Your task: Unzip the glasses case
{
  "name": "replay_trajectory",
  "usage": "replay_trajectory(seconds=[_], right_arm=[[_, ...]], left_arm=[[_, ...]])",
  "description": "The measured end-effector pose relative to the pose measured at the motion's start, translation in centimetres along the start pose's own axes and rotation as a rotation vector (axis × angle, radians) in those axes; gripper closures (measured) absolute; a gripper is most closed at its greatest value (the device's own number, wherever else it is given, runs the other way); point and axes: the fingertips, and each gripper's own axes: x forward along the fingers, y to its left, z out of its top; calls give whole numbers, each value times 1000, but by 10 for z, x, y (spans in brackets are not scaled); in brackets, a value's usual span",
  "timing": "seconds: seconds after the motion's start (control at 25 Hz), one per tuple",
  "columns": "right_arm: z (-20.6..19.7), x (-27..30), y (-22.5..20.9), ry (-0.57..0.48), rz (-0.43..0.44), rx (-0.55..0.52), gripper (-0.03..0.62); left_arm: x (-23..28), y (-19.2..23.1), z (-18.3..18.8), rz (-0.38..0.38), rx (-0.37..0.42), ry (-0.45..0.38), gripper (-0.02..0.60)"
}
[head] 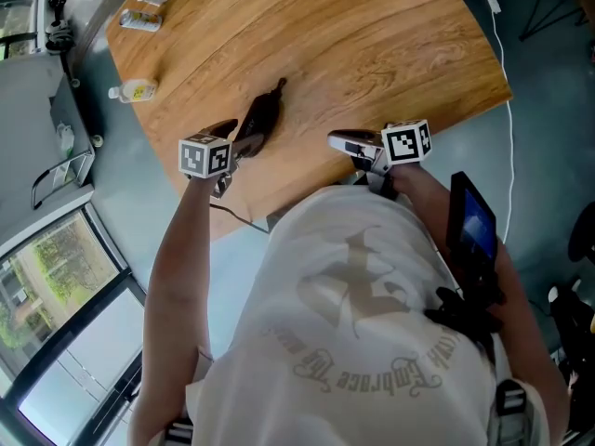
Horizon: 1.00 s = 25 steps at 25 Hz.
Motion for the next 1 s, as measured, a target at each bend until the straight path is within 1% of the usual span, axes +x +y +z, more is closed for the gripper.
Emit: replay_trajectory(seconds=[0.16, 0.24, 0.4, 0.48, 0.56, 0.64, 0.72, 0.88, 1.0], right_arm=[[3, 2, -1, 40, 12, -6, 551], [2, 5, -3, 71, 14, -9, 550], [0, 13, -4, 147, 16, -33, 551], [0, 19, -2, 170, 17, -53, 551], [0, 22, -2, 194, 1, -92, 551], [0, 25, 0, 224, -20, -138, 551], [0, 29, 0, 247, -38, -170, 551], [2, 41, -1, 255, -69, -206, 551], [-4, 41, 1, 271, -105, -252, 553]], left_arm=[[-16, -1, -2, 58, -25, -77, 218], [-24, -3, -9, 84, -53, -119, 219], [-40, -7, -23, 143, -133, -212, 230], [-51, -7, -28, 170, -184, -265, 245], [-60, -11, -33, 198, -235, -315, 261], [-66, -19, -39, 221, -269, -356, 286], [-70, -32, -47, 222, -288, -387, 318], [-73, -58, -59, 183, -309, -455, 348], [-72, -77, -70, 159, -335, -525, 432]])
